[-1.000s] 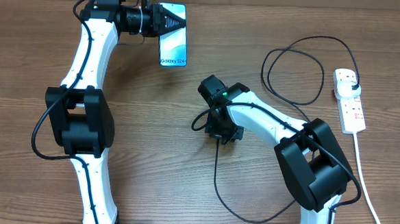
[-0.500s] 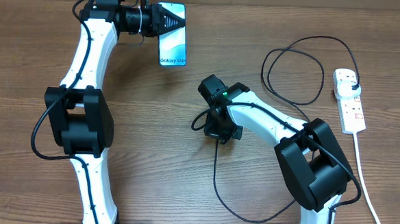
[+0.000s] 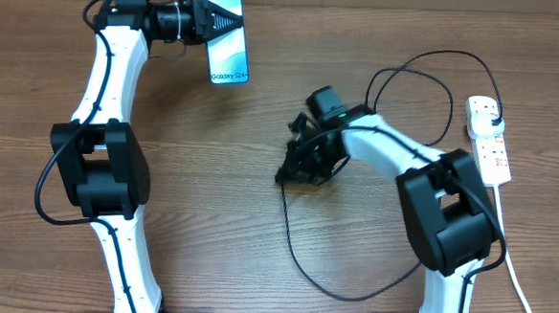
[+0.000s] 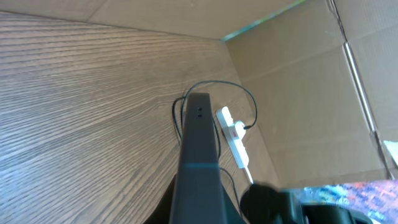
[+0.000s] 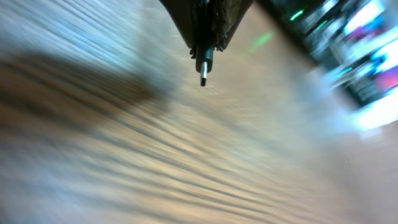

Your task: Plug charger to phone and switch on socket

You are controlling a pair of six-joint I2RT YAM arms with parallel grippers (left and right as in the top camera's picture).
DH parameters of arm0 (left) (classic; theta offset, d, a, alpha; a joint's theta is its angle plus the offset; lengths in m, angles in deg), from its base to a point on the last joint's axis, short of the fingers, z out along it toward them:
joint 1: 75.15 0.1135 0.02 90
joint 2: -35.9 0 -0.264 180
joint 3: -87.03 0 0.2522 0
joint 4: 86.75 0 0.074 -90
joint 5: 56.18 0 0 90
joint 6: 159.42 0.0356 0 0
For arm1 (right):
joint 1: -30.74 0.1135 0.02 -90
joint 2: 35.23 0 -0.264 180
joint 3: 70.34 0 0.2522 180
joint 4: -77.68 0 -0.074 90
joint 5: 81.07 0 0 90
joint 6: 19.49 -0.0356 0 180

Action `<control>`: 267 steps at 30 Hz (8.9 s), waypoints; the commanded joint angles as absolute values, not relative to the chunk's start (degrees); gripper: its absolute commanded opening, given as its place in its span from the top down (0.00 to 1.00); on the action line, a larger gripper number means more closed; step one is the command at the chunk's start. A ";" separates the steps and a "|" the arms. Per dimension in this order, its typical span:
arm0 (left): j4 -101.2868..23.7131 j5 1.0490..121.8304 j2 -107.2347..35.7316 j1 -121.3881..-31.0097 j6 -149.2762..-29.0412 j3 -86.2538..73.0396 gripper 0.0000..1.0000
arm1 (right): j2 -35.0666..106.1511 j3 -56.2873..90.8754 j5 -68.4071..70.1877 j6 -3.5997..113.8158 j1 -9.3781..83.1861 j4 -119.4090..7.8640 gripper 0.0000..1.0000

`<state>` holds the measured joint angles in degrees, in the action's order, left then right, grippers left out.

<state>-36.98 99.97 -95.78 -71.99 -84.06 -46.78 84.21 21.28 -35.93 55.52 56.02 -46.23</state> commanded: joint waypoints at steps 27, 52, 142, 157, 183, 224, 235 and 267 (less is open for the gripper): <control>-57.53 98.60 -93.20 -79.07 -109.69 -47.74 0.96 | 84.14 21.20 -77.63 45.32 49.13 -96.28 0.96; -78.25 111.75 -93.20 -76.84 -128.03 -47.74 0.96 | 84.14 21.20 -65.65 7.68 49.13 -141.16 0.96; -90.21 116.06 -93.20 -81.08 -134.24 -47.74 0.96 | 84.14 21.17 -59.18 7.46 48.21 -142.03 0.96; -90.21 120.32 -93.20 -81.30 -131.29 -47.74 0.96 | 84.14 21.17 -54.94 7.24 48.21 -141.81 0.96; -90.16 120.50 -93.20 -81.61 -131.09 -47.74 0.96 | 84.14 21.17 -53.13 5.97 47.38 -143.74 0.96; -86.60 120.93 -93.20 -75.51 -129.71 -47.74 0.96 | 84.14 21.17 -50.07 41.93 35.14 -84.24 0.00; -67.63 110.09 -93.20 -75.07 -116.53 -47.74 0.96 | 82.28 21.20 -40.95 54.52 32.46 -71.15 0.00; -25.31 87.25 -98.93 -82.31 -84.19 -47.52 0.96 | 76.62 21.20 -17.22 55.13 32.59 -62.60 0.00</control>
